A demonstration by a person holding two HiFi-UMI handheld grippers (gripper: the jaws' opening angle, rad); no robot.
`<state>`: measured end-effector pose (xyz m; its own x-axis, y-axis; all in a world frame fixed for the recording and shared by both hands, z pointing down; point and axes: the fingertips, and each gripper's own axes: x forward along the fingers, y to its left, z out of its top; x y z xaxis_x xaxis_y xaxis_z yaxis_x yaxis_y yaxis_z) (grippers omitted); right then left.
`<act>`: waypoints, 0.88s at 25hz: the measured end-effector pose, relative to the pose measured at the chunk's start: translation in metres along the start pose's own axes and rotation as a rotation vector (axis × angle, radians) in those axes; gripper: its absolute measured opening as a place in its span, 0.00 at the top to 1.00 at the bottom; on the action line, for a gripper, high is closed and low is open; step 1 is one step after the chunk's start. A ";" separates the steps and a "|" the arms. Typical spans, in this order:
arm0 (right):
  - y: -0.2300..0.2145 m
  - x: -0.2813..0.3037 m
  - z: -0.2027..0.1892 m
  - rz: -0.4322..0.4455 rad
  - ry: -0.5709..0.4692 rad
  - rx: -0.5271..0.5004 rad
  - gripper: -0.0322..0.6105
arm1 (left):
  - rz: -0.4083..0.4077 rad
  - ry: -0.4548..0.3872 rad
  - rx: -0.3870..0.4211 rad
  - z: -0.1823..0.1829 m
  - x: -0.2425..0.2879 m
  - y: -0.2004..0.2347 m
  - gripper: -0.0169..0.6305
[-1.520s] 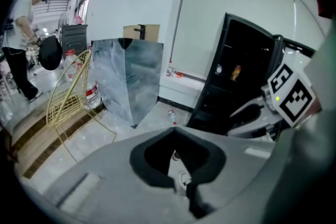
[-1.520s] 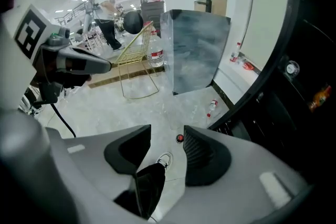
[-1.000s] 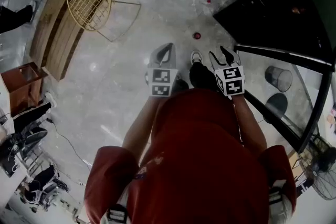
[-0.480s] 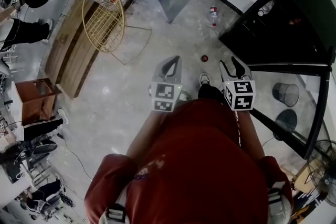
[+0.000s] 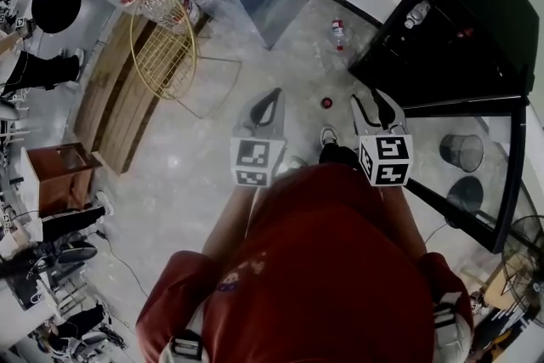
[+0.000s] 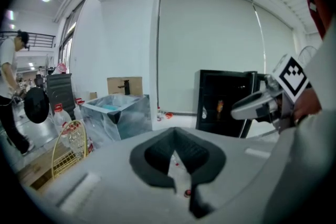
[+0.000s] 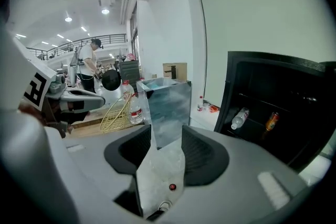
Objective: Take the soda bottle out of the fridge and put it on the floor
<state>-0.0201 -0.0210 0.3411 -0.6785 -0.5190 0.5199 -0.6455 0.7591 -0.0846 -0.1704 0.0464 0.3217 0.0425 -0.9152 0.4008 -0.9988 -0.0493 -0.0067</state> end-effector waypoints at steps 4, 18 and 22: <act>-0.003 -0.005 0.006 -0.007 -0.011 -0.003 0.67 | -0.004 -0.029 0.028 0.015 -0.002 -0.005 0.97; -0.004 -0.004 -0.005 -0.023 0.003 -0.014 0.68 | -0.004 -0.026 0.031 0.014 -0.004 -0.007 0.97; -0.005 -0.005 -0.006 -0.023 -0.002 -0.016 0.68 | -0.002 -0.024 0.022 0.012 -0.004 -0.008 0.97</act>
<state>-0.0115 -0.0204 0.3442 -0.6644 -0.5366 0.5202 -0.6548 0.7535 -0.0591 -0.1622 0.0459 0.3094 0.0455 -0.9243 0.3791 -0.9979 -0.0599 -0.0263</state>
